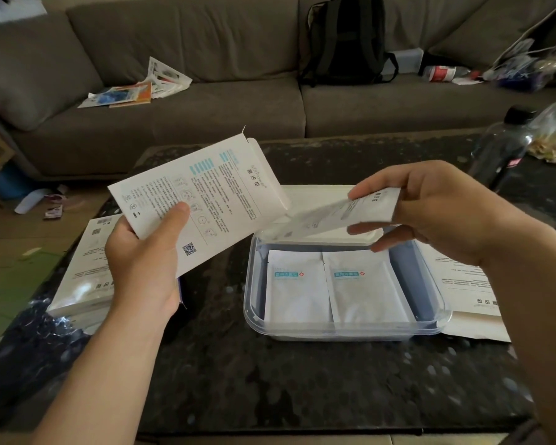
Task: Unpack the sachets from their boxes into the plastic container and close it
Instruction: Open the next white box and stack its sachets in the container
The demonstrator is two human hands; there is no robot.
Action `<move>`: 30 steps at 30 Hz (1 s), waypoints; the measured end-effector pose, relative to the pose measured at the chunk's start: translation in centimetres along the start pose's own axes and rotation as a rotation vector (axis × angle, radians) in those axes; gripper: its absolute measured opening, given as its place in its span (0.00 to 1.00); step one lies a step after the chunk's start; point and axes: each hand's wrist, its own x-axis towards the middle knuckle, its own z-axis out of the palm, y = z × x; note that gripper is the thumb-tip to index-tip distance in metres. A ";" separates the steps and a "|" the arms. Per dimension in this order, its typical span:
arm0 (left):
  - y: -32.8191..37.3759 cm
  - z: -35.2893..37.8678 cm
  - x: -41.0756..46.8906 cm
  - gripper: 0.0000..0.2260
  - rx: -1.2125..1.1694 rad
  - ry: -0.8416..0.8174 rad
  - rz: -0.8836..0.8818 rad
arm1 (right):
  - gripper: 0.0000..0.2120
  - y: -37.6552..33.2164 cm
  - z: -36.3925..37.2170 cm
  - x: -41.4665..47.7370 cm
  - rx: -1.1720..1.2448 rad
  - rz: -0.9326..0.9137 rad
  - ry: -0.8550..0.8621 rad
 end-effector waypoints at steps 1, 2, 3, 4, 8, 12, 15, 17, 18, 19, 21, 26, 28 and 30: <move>0.0 0.0 0.0 0.13 -0.005 0.002 0.003 | 0.07 0.0 0.0 0.1 -0.017 -0.016 0.026; 0.0 0.1 -0.1 0.13 -0.007 0.003 0.006 | 0.07 0.0 0.0 0.2 -0.014 -0.018 0.041; 0.1 0.1 -0.1 0.12 -0.006 0.004 0.010 | 0.07 0.0 0.1 0.2 -0.015 -0.008 0.048; 0.1 0.1 -0.1 0.12 -0.007 0.005 0.011 | 0.08 0.0 0.1 0.2 -0.024 0.011 0.050; 0.1 0.1 -0.3 0.12 -0.002 -0.005 0.010 | 0.06 0.5 1.0 0.8 -0.116 0.129 0.032; 0.1 0.0 -0.3 0.13 0.009 -0.009 0.020 | 0.07 2.1 3.0 2.3 -0.206 0.257 -0.044; 0.1 0.0 -0.3 0.13 0.006 -0.014 0.020 | 0.08 2.9 4.2 3.5 -0.261 0.300 -0.077; 0.0 0.0 -0.2 0.13 0.005 -0.018 0.022 | 0.07 3.2 4.9 4.1 -0.305 0.287 -0.079; 0.0 0.0 -0.2 0.13 0.002 -0.018 0.021 | 0.07 3.4 5.3 4.4 -0.335 0.276 -0.077; -0.1 -0.1 -0.1 0.13 0.000 -0.019 0.020 | 0.06 3.6 5.6 4.6 -0.376 0.263 -0.067; -0.1 0.0 0.0 0.13 -0.003 -0.022 0.018 | 0.05 4.2 6.1 5.0 -0.491 0.226 -0.019; -0.2 0.1 0.1 0.12 -0.003 -0.023 0.014 | 0.04 5.0 6.3 5.4 -0.626 0.178 0.072; -0.3 0.1 0.1 0.13 -0.001 -0.021 0.015 | 0.06 5.4 6.8 5.5 -0.615 0.227 0.047; -0.2 0.1 0.0 0.13 0.001 -0.021 0.017 | 0.09 5.9 7.5 5.6 -0.603 0.266 0.018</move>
